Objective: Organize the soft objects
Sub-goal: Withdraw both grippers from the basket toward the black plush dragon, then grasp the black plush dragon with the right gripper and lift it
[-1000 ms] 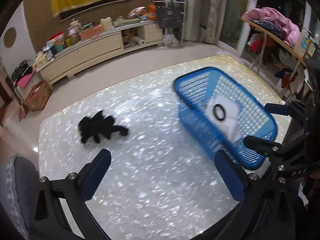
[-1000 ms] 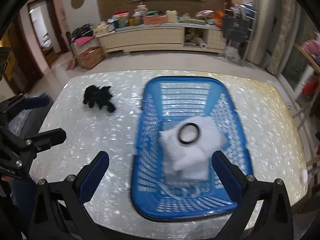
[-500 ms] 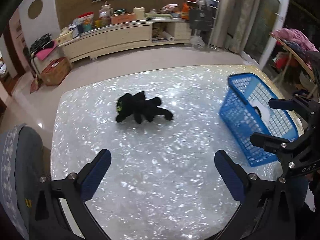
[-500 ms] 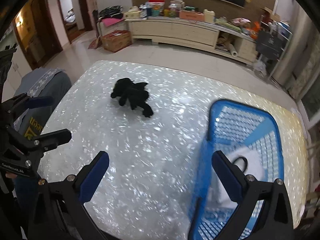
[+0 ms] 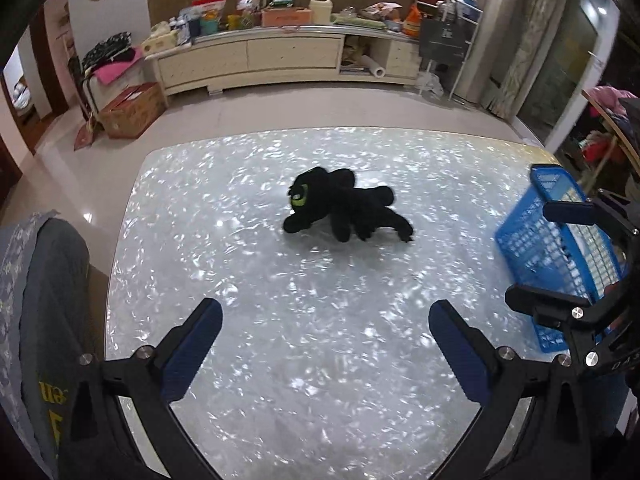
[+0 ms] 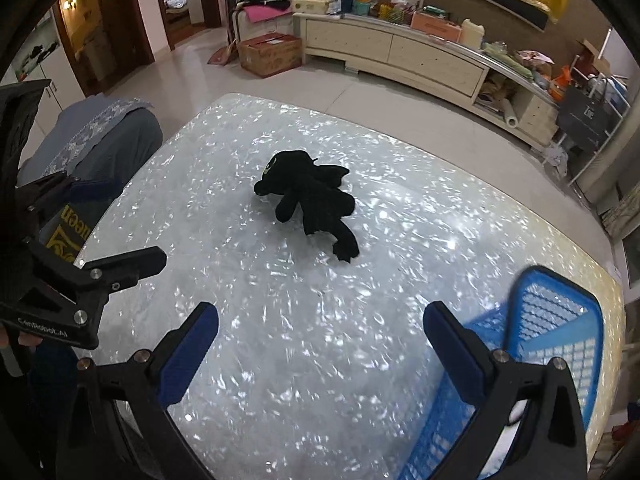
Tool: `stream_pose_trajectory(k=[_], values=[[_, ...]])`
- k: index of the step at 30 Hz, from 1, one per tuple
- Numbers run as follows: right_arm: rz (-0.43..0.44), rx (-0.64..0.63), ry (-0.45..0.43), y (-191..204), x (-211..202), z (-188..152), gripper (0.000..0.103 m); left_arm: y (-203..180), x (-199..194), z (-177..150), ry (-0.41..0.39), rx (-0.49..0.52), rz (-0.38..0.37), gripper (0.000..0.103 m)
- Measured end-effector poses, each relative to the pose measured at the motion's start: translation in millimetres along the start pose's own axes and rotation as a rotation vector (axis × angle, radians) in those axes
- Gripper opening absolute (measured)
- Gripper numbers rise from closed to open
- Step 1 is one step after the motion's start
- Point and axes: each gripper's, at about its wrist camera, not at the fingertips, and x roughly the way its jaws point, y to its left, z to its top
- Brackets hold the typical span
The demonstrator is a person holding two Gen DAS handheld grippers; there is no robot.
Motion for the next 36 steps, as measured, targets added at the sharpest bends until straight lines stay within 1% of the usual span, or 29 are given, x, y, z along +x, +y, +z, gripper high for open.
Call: stream_pose_trajectory(k=[6, 13, 18, 22, 28, 31, 33, 35, 36], values=[[0.005, -0.034, 0.045, 7.9, 27.7, 21.6, 0.102, 25.0, 21.9, 3.8, 0.015, -0.039, -0.004, 0.103], [0.018, -0.066, 0.078, 9.2, 59.8, 49.0, 0.101, 52.7, 45.2, 9.8, 0.027, -0.075, 0.001, 0.102], [0.03, -0.085, 0.112, 12.0, 85.6, 64.3, 0.096, 65.2, 61.9, 14.0, 0.035, -0.083, 0.013, 0.102], [0.023, -0.125, 0.14, 18.3, 109.7, 76.2, 0.096, 74.3, 75.6, 17.1, 0.048, -0.097, 0.005, 0.102], [0.02, -0.153, 0.165, 20.4, 142.0, 95.5, 0.095, 83.2, 92.4, 21.1, 0.063, -0.096, 0.023, 0.102], [0.018, -0.155, 0.185, 18.4, 158.5, 102.6, 0.09, 87.7, 98.8, 21.7, 0.067, -0.094, 0.03, 0.102], [0.014, -0.161, 0.195, 17.3, 169.5, 107.2, 0.09, 90.1, 100.8, 22.1, 0.057, -0.087, 0.031, 0.102], [0.028, -0.159, 0.216, 15.2, 180.9, 110.0, 0.088, 93.6, 102.5, 23.1, 0.046, -0.089, 0.028, 0.102], [0.028, -0.16, 0.222, 14.4, 184.3, 110.3, 0.085, 95.4, 104.9, 23.8, 0.051, -0.094, 0.027, 0.102]])
